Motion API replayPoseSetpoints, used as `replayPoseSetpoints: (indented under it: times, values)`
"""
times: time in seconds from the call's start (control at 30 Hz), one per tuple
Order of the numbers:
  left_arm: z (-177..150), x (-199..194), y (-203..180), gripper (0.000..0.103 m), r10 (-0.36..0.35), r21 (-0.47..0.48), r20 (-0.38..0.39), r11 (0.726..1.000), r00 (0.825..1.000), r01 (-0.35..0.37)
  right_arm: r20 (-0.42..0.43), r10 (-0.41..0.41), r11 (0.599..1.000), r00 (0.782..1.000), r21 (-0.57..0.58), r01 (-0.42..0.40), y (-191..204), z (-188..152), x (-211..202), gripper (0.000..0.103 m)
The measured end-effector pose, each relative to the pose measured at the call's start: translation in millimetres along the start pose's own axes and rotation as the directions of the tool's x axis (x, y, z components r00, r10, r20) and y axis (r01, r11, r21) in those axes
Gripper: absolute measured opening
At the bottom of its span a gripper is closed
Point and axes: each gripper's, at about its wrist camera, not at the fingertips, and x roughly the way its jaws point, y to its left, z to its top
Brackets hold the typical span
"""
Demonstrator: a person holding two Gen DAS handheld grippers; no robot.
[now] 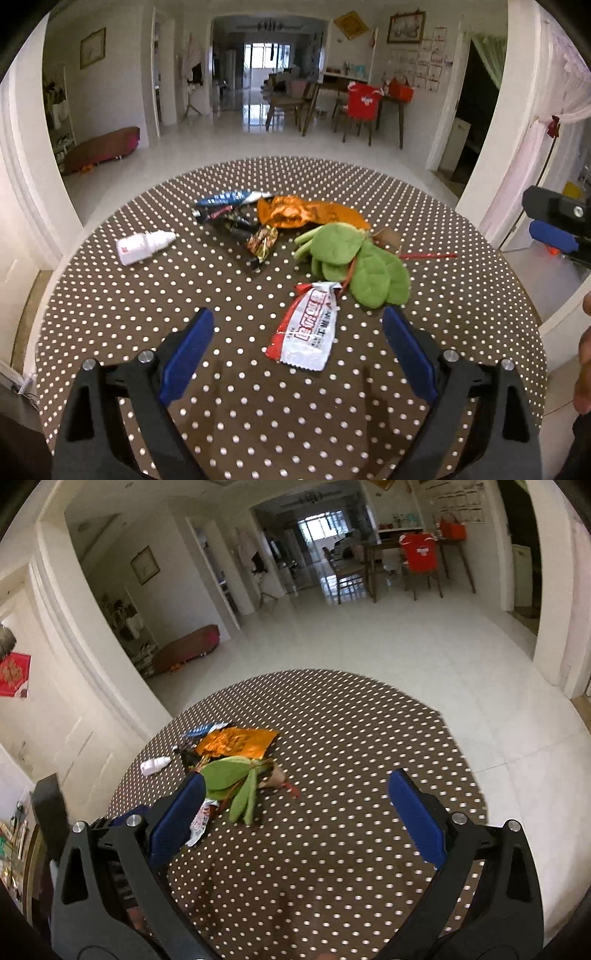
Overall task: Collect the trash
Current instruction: 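Grasp the red-and-white wrapper with the left tool while the right tool grasps the green plush toy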
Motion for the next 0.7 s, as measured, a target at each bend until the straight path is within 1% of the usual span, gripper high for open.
replayPoseSetpoints:
  times: [0.07, 0.1, 0.17, 0.2, 0.27, 0.3, 0.4, 0.43, 0.57, 0.6, 0.67, 0.7]
  values:
    - [4.0, 6.9, -0.9, 0.09, -0.011, 0.009, -0.018, 1.0, 1.0, 0.011, -0.012, 0.001, 1.0, 1.0, -0.013, -0.001, 6.0, -2.1, 8.3, 0.097]
    - [5.4, 11.4, -1.8, 0.088, -0.018, 0.018, -0.032, 1.0, 0.999, 0.019, -0.017, 0.002, 1.0, 1.0, -0.016, -0.002, 5.1, -2.6, 10.4, 0.097]
    - [6.5, 23.6, -3.4, 0.064, -0.031, 0.037, -0.079, 0.999, 0.996, 0.034, -0.031, 0.013, 1.0, 0.999, -0.027, -0.014, 10.7, -1.2, 19.0, 0.097]
    - [6.2, 29.1, -3.1, 0.058, -0.04, 0.039, -0.101, 0.998, 0.994, 0.044, -0.039, 0.015, 0.999, 0.999, -0.036, -0.016, 14.5, -1.7, 23.7, 0.097]
    - [4.8, 32.5, -3.2, 0.043, -0.028, 0.052, -0.1, 0.998, 0.995, 0.034, -0.061, 0.017, 0.998, 0.998, -0.057, -0.02, 22.4, -1.1, 36.4, 0.097]
    - [5.5, 30.9, -1.6, 0.035, -0.045, 0.048, -0.099, 0.998, 0.994, 0.05, -0.069, 0.019, 0.998, 0.997, -0.064, -0.023, 26.6, -1.5, 42.7, 0.097]
    - [4.4, 26.7, 7.6, 0.031, -0.081, 0.014, -0.092, 0.997, 0.992, 0.082, -0.101, 0.02, 0.994, 0.995, -0.101, -0.03, 42.0, -5.2, 67.8, 0.097]
    - [3.3, 25.2, 9.7, 0.03, -0.083, 0.007, -0.091, 0.996, 0.992, 0.084, -0.118, 0.016, 0.993, 0.993, -0.112, -0.03, 47.8, -7.6, 79.4, 0.097]
    - [-4.8, 13.3, 32.7, 0.03, -0.083, -0.071, -0.067, 0.994, 0.994, 0.078, -0.165, 0.032, 0.991, 0.986, -0.119, -0.052, 65.9, -14.5, 116.2, 0.097]
    - [-6.5, 9.9, 37.5, 0.03, -0.078, -0.084, -0.062, 0.994, 0.995, 0.072, -0.169, 0.023, 0.991, 0.985, -0.128, -0.045, 70.0, -15.7, 122.8, 0.097]
    - [-10.5, 6.5, 46.4, 0.03, -0.068, -0.102, -0.054, 0.993, 0.996, 0.063, -0.178, -0.025, 0.988, 0.984, -0.152, -0.003, 76.0, -19.5, 140.8, 0.096]
    - [-11.9, 3.3, 49.7, 0.03, -0.066, -0.113, -0.05, 0.992, 0.997, 0.06, -0.19, -0.042, 0.987, 0.981, -0.159, 0.011, 77.2, -22.5, 149.3, 0.09]
